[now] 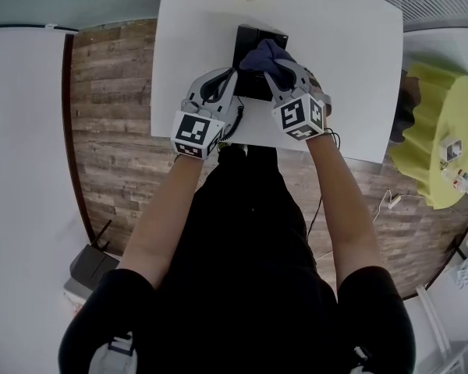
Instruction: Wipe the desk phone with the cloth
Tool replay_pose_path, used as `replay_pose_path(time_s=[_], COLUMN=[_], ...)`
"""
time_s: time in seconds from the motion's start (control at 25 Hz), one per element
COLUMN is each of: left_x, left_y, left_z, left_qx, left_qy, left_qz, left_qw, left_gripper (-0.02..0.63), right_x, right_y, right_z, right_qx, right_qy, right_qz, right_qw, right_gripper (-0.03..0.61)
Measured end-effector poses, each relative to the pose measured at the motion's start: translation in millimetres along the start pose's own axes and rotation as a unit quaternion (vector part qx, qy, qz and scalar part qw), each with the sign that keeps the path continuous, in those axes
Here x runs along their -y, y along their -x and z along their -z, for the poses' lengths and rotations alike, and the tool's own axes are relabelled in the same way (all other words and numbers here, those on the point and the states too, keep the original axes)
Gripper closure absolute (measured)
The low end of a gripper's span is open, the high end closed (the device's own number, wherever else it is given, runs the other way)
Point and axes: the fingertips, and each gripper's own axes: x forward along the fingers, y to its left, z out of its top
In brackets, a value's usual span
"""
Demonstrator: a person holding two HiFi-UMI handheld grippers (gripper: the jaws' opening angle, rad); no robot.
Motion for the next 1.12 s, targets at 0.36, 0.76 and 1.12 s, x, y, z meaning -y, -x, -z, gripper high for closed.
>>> replay_pose_path(time_s=[0.36,0.76,1.12], left_x=[4,8,10], left_y=[9,21,37], left_z=[12,25,33], left_qx=[-0.009,-0.016,-0.019], left_qy=[-0.003,-0.006,-0.009], left_qz=[0.007,0.018,0.023], left_qw=[0.9999,0.9997,0.9995], left_gripper=[0.603,0.603,0.603], right_x=[-26,-52,-70], right_y=[7,13,16], right_z=[10,21,28], right_qx=[-0.009,-0.024,-0.042], right_qy=[-0.005,-0.009,-0.013], right_qz=[-0.005,-0.011,-0.014], right_qw=[1.0,1.0,0.999], right_gripper=[0.483,0.483,0.483])
